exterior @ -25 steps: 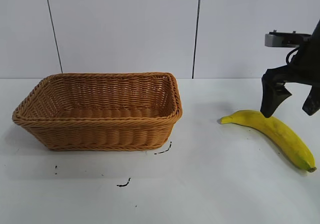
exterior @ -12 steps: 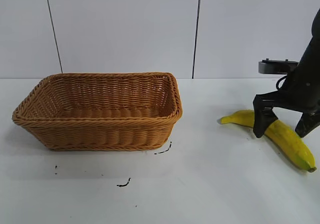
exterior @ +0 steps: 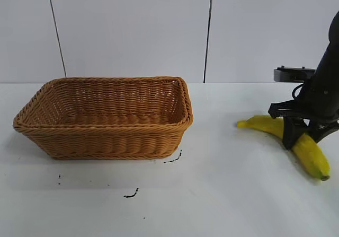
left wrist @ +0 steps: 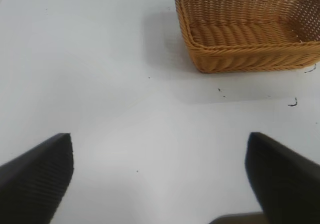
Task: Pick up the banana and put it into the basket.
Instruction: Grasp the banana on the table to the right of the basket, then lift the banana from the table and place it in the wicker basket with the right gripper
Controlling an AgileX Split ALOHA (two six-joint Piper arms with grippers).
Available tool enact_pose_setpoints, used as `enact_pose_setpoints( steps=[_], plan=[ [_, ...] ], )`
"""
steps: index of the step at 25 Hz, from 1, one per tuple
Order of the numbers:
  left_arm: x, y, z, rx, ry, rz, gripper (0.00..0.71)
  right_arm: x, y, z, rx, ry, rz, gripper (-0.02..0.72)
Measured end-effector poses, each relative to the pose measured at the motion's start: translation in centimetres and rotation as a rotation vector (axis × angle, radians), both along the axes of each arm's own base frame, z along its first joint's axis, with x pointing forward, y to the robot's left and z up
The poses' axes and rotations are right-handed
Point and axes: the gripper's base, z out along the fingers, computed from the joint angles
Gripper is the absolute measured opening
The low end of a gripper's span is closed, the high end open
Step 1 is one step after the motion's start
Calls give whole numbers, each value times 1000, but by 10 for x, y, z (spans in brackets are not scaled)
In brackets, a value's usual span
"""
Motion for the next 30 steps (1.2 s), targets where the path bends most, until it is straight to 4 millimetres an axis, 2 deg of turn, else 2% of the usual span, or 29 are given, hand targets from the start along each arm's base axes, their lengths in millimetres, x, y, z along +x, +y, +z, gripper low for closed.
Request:
enact_pose_setpoints(
  steps=[4,7,10,15,22,25,30],
  plan=[
    [0,0,0,0,0,0,693,-1,0,2,-5,1,6,291],
    [0,0,0,0,0,0,693,0,-1,16,-12,-23,13,291],
    [0,0,0,0,0,0,693,2,-1,46,-10,-47,24,291],
    [0,0,0,0,0,0,693,8,1,108,1,-77,46,291],
    [0,0,0,0,0,0,693,16,9,166,58,-107,57,291],
    [0,0,0,0,0,0,693,21,24,180,52,-155,92,291],
    [0,0,0,0,0,0,693,18,79,194,38,-201,239,291]
  ],
)
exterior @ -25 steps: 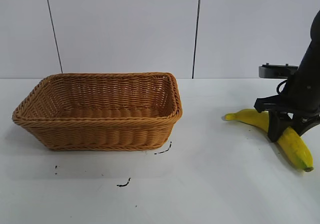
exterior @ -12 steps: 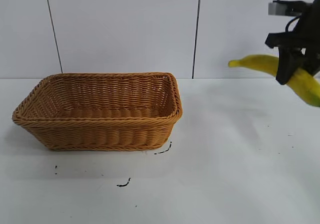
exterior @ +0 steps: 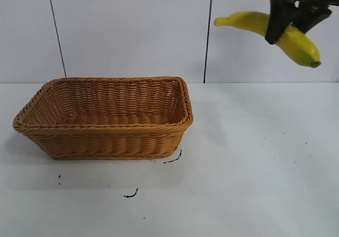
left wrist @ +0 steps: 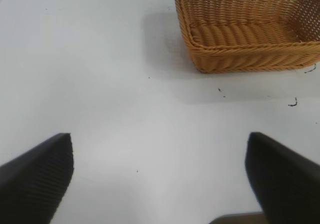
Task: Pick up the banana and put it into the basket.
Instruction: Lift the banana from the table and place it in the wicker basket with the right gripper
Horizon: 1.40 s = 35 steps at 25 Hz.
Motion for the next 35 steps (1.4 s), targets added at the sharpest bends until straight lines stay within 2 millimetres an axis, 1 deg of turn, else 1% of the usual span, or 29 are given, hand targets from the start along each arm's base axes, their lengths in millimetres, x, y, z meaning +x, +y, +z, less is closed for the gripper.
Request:
enact_pose_setpoints(
  steps=[4,7,11,18,20,22,24,27,32,35],
  plan=[
    [0,0,0,0,0,0,693,-11,46,1,-51,-23,164,291],
    [0,0,0,0,0,0,693,-23,80,1,-106,-41,293,291],
    [0,0,0,0,0,0,693,-39,120,1,-169,-101,448,291],
    [0,0,0,0,0,0,693,-61,182,8,-132,-292,601,291],
    [0,0,0,0,0,0,693,-66,196,10,-107,-345,620,291],
    [0,0,0,0,0,0,693,-70,209,7,-101,-379,645,291],
    [0,0,0,0,0,0,693,-73,222,-2,-120,-391,671,291],
    [0,0,0,0,0,0,693,-65,234,-26,-152,-399,641,291],
    [0,0,0,0,0,0,693,-43,242,-74,-217,-412,576,291],
    [0,0,0,0,0,0,693,-37,243,-95,-261,-405,574,291]
  ],
)
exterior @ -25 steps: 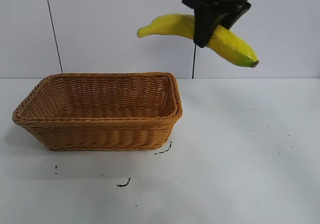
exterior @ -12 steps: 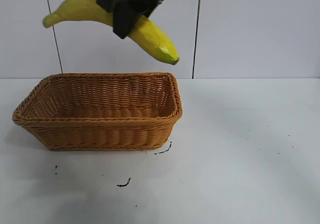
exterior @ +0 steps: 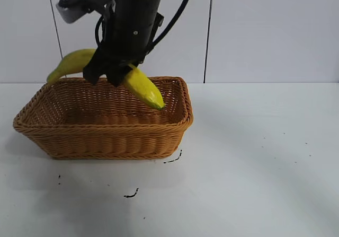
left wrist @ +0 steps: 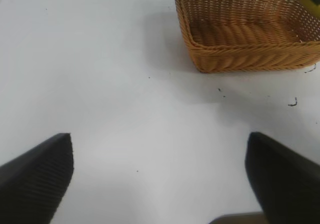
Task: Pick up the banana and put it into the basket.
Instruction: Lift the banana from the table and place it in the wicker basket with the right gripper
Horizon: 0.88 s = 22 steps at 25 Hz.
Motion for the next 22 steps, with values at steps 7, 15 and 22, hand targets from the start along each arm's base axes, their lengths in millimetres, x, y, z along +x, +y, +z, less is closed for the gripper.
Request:
enact_pose_setpoints(
  steps=[7,15,22],
  plan=[
    [0,0,0,0,0,0,693,7,-4,-16,16,20,-83,291],
    [0,0,0,0,0,0,693,8,-4,-16,11,5,-76,291],
    [0,0,0,0,0,0,693,10,-2,-16,21,-14,-71,656]
  ],
)
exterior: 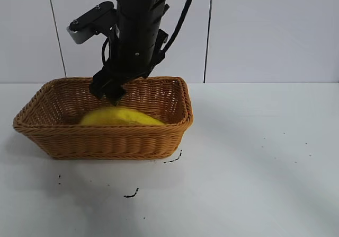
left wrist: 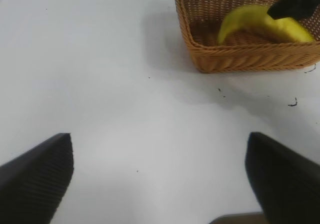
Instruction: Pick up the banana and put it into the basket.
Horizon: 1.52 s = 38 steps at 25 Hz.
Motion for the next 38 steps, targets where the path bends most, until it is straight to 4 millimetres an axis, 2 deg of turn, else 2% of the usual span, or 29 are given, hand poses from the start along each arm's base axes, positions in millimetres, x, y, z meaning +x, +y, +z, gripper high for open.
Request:
enact_pose_setpoints(
  steps=[5,10,14,19,23,27,32,38],
  plan=[
    [0,0,0,0,0,0,693,2,-4,16,20,-52,-60,690],
    [0,0,0,0,0,0,693,5,-12,58,99,-57,-196,690],
    [0,0,0,0,0,0,693,11,-21,90,208,23,-272,690],
    [0,0,0,0,0,0,693,20,-45,110,349,227,-338,690],
    [0,0,0,0,0,0,693,36,-84,108,361,327,-429,690],
    [0,0,0,0,0,0,693,56,-131,107,347,325,-537,690],
    [0,0,0,0,0,0,693,78,-205,106,313,285,-701,690],
    [0,0,0,0,0,0,693,91,-290,104,330,263,-878,690]
  ],
)
